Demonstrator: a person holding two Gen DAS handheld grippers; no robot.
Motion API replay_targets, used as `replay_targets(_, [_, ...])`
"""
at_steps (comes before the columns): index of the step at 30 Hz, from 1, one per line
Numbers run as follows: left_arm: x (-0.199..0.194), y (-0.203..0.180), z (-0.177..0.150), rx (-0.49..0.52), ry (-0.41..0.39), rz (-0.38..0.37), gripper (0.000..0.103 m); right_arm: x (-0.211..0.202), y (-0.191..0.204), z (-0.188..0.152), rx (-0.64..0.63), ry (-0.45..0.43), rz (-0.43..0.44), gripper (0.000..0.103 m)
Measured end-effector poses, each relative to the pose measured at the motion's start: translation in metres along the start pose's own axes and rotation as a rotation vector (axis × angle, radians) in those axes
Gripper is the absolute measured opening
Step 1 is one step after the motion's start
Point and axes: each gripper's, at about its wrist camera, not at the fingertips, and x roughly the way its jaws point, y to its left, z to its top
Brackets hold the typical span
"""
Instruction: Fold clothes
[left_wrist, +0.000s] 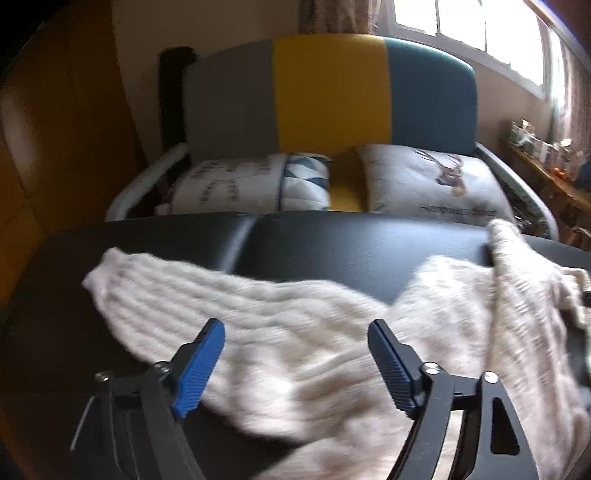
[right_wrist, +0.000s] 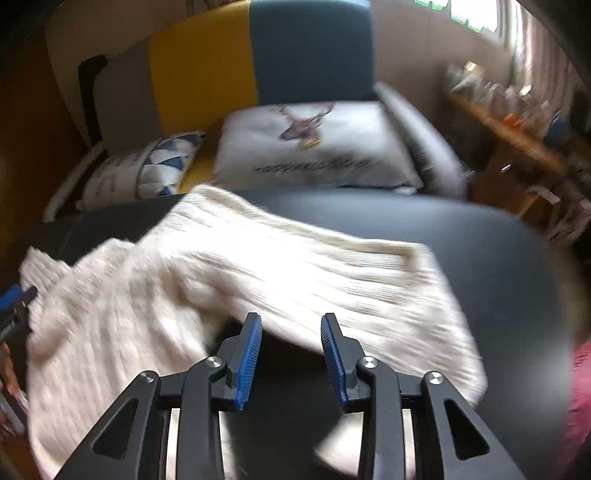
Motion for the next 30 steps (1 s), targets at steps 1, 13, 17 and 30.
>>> replay_targets(1, [0.003,-0.005,0.004,0.007,0.014,-0.016,0.088,0.011,0.004,0.004,0.007,0.021,0.023,0.033])
replay_targets(13, [0.038,-0.048,-0.016,0.171,0.066,-0.043,0.025,0.043,0.016,-0.013,0.003,0.043,-0.068,0.009])
replay_targets(17, [0.033,-0.046,-0.016,0.150,0.063,-0.065,0.021,0.013,0.002,-0.024,0.028,-0.010,-0.047,0.009])
replay_targets(30, [0.021,-0.009,-0.032,0.004,0.080,-0.099,0.019,-0.023,-0.050,-0.071,0.210,-0.018,-0.030,0.009])
